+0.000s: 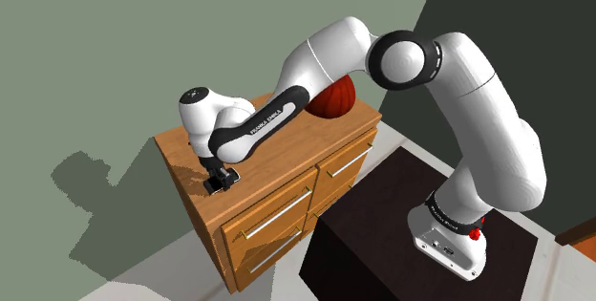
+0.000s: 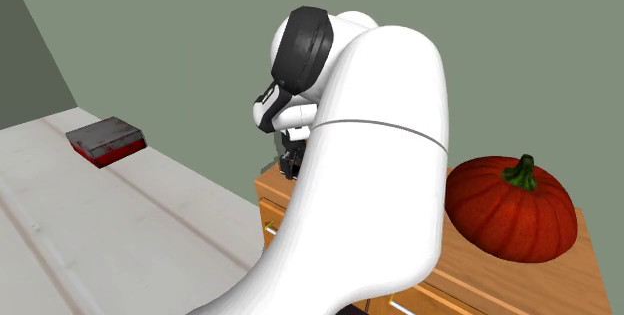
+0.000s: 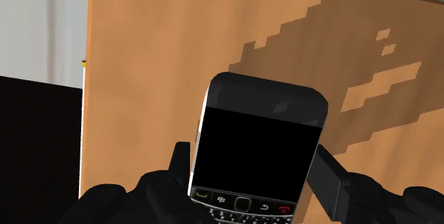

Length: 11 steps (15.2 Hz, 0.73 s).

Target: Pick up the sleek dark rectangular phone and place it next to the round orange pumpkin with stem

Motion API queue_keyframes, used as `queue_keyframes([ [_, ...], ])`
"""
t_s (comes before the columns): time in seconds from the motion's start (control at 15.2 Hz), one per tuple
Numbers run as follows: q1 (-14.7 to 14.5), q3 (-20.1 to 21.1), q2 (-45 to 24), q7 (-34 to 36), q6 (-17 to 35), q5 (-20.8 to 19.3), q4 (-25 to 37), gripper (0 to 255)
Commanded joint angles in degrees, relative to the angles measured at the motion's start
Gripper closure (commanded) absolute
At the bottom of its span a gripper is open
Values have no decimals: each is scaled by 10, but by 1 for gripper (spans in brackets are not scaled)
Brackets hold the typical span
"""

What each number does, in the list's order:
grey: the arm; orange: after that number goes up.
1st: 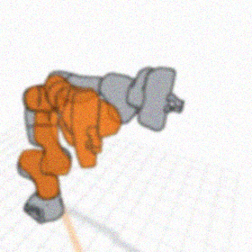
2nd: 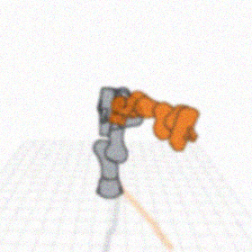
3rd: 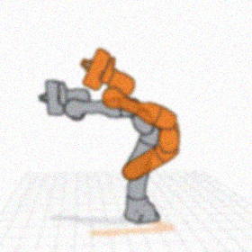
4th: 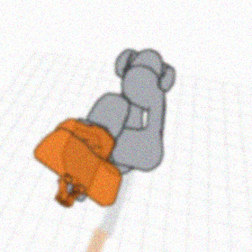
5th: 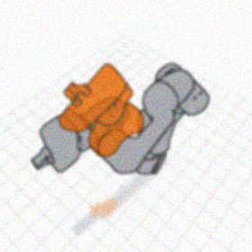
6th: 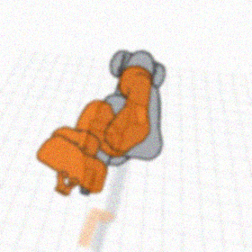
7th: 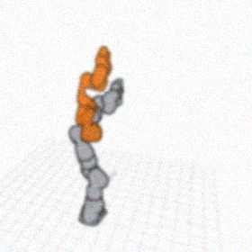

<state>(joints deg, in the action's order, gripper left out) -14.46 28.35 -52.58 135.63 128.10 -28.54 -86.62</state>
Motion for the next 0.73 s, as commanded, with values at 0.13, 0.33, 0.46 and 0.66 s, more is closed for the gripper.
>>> queue_keyframes([
  [0.13, 5, 8, 19, -3, -14, 7, -5, 255],
  [0.33, 10, 14, 34, -6, -26, 13, -9, 255],
  [0.46, 13, 18, 44, -8, -35, 17, -11, 255],
  [0.66, 17, 24, 59, -11, -48, 24, -12, 255],
])
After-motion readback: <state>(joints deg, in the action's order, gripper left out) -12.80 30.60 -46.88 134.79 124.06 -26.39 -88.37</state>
